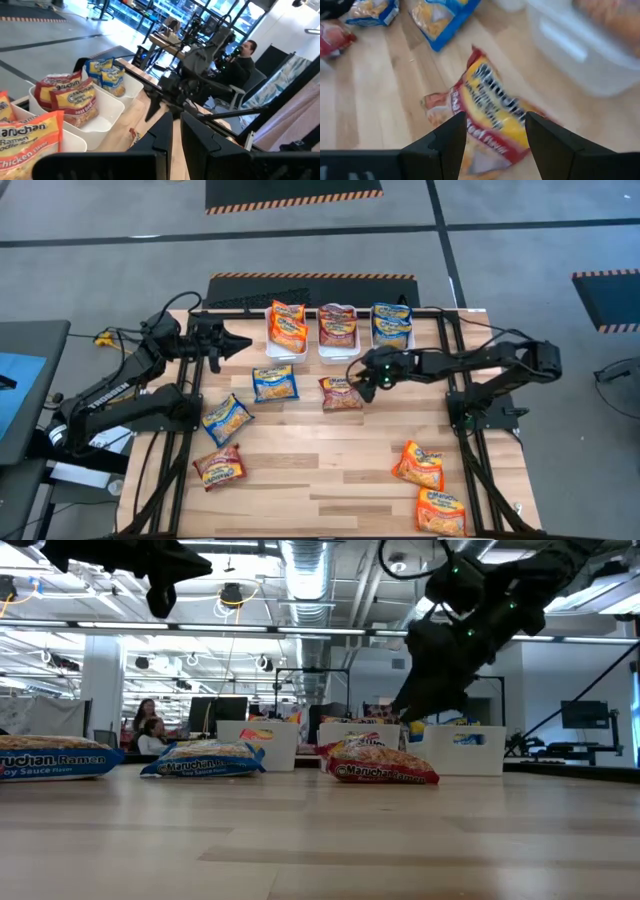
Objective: Sort Maruchan noodles
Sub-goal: Put the red noodle pack into the middle white bin
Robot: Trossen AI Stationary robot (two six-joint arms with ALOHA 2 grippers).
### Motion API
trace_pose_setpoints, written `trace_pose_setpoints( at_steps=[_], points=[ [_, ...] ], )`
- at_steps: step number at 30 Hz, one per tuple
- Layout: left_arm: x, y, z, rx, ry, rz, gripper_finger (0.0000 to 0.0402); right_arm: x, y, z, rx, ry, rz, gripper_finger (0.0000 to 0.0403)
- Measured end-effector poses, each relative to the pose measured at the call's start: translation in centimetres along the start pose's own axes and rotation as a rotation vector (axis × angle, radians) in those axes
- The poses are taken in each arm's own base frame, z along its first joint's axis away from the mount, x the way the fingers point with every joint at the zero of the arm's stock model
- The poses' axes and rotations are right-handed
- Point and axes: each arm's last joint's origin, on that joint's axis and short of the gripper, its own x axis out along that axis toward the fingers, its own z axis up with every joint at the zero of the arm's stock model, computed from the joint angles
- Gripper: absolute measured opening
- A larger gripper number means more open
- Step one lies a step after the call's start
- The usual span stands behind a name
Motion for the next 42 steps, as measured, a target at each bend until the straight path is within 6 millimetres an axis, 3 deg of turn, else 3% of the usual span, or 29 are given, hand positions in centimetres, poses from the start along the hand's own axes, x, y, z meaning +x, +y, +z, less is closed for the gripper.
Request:
trace_pose_setpoints(
  at_steps=[8, 16, 25, 37, 42],
  points=[
    [0.0, 0.2, -0.3, -0.014, 0.022, 0.017, 0.0022, 0.6, 1.6, -1.4, 0.316, 0.113, 0.077, 0.0228],
    [0.0, 0.3, -0.5, -0.012, 0.046, 0.030, 0.0022, 0.5, 1.5, -2.7, 0.544, 0.215, -0.012, 0.0228],
    [0.0, 0.5, -0.9, -0.035, 0.083, 0.049, 0.0022, 0.5, 1.2, -2.7, 0.693, 0.145, -0.117, 0.0228],
    [-0.1, 0.5, -1.1, -0.050, 0.100, 0.050, 0.0022, 4.4, 1.3, -4.6, 0.817, 0.164, -0.149, 0.0228],
    [-0.1, 0.5, -1.1, -0.056, 0.101, 0.048, 0.0022, 5.0, 1.1, -4.9, 0.878, 0.151, -0.173, 0.0228]
  ],
)
